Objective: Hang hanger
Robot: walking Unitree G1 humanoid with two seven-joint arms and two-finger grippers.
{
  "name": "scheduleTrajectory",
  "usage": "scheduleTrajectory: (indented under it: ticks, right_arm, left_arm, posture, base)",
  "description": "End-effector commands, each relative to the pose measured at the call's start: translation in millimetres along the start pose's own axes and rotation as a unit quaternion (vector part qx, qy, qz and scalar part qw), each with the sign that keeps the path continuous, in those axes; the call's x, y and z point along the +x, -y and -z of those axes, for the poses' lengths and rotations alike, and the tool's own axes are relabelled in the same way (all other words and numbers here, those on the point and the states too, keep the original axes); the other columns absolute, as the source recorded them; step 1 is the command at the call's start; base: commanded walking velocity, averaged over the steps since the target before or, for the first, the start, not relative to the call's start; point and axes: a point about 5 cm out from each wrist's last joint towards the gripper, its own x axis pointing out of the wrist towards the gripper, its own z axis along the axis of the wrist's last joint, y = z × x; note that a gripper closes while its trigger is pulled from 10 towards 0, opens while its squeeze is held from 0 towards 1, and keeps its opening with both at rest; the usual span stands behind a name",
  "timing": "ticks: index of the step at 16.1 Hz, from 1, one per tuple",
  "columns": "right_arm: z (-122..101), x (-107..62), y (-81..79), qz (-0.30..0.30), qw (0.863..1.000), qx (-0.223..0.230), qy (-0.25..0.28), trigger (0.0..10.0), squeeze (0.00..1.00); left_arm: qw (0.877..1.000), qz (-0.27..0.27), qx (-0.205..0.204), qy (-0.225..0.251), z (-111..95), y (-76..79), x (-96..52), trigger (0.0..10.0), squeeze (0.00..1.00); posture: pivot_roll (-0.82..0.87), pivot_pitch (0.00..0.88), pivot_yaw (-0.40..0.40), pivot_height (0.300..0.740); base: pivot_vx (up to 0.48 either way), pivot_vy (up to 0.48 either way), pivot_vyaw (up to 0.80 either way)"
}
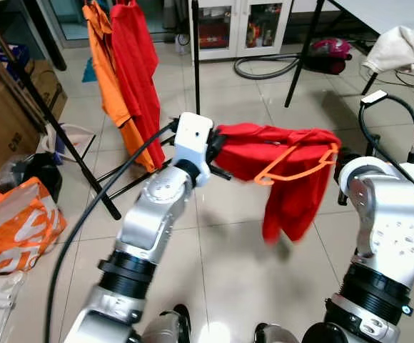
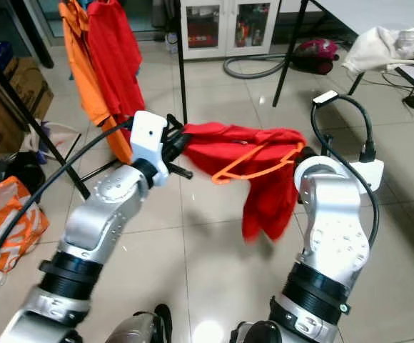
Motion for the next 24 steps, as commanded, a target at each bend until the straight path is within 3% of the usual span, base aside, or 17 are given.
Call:
scheduleTrajectory:
  ticks: [1,3,5,7,10,12,14,17,19,21,24]
  right_arm:
    - [29,-9.4,-26.8,-0.036,0.997,0.066,-0.025,10.0,0.00]
    - [21,-7.1,-24.1,-0.026,0.997,0.072,0.003,10.0,0.00]
    - [16,-4.8,-28.8,-0.025,0.998,0.043,0.042,10.0,0.00]
    - [15,-2.5,-37.7,-0.028,0.994,-0.062,0.088,10.0,0.00]
    - [10,2.0,-42.7,-0.017,0.985,-0.105,0.137,10.0,0.00]
    - [5,6.5,-47.9,-0.022,0.969,-0.171,0.177,10.0,0.00]
    - [1,8.5,-53.0,-0.028,0.961,-0.182,0.205,10.0,0.00]
    - [-11,13.8,-55.0,-0.021,0.965,-0.143,0.217,10.0,0.00]
    - [-23,13.2,-59.8,-0.026,0.959,-0.143,0.244,10.0,0.00]
    - [-23,12.2,-62.2,-0.032,0.950,-0.167,0.260,10.0,0.00]
    - [-7,9.6,-60.8,-0.045,0.934,-0.229,0.269,10.0,0.00]
  left_arm:
    - [1.000,-0.007,-0.022,0.007,-4,-3.9,-5.7,10.0,0.00]
    - [0.999,0.018,-0.037,0.002,-3,5.2,-8.4,10.0,0.00]
    - [0.998,0.052,-0.035,0.001,-3,21.0,-13.5,10.0,0.00]
    - [0.997,0.069,-0.045,0.002,-8,31.0,-15.5,10.0,0.00]
    - [0.994,0.101,-0.047,-0.002,-13,38.5,-21.3,10.0,0.00]
    - [0.994,0.094,-0.059,-0.006,-14,38.1,-22.7,10.0,0.00]
    - [0.992,0.109,-0.056,-0.014,-17,40.6,-26.1,10.0,0.00]
    - [0.993,0.107,-0.048,-0.030,-12,35.5,-30.1,10.0,0.00]
    - [0.991,0.116,-0.057,-0.040,-11,35.6,-33.7,10.0,0.00]
    - [0.988,0.133,-0.062,-0.040,-15,42.0,-36.1,10.0,0.00]
    - [0.981,0.170,-0.090,-0.014,-40,54.4,-33.2,10.0,0.00]
  posture:
    - [-0.11,0.136,0.071,0.740]
    - [-0.11,0.139,0.071,0.740]
    - [-0.10,0.136,0.074,0.740]
    - [-0.10,0.135,0.071,0.740]
    - [-0.10,0.135,0.071,0.740]
    - [-0.10,0.133,0.072,0.740]
    - [-0.10,0.134,0.070,0.740]
    - [-0.09,0.131,0.064,0.740]
    - [-0.09,0.132,0.061,0.740]
    - [-0.09,0.131,0.059,0.740]
    - [-0.09,0.132,0.058,0.740]
  base:
    - [0.000,0.000,0.00]
    - [0.000,0.000,0.00]
    - [0.000,0.000,0.00]
    - [0.000,0.000,0.00]
    - [0.000,0.000,0.00]
    - [0.000,0.000,0.00]
    - [0.000,0.000,0.00]
    - [0.000,0.000,0.00]
    - [0.000,0.000,0.00]
    - [0.000,0.000,0.00]
    - [0.000,0.000,0.00]
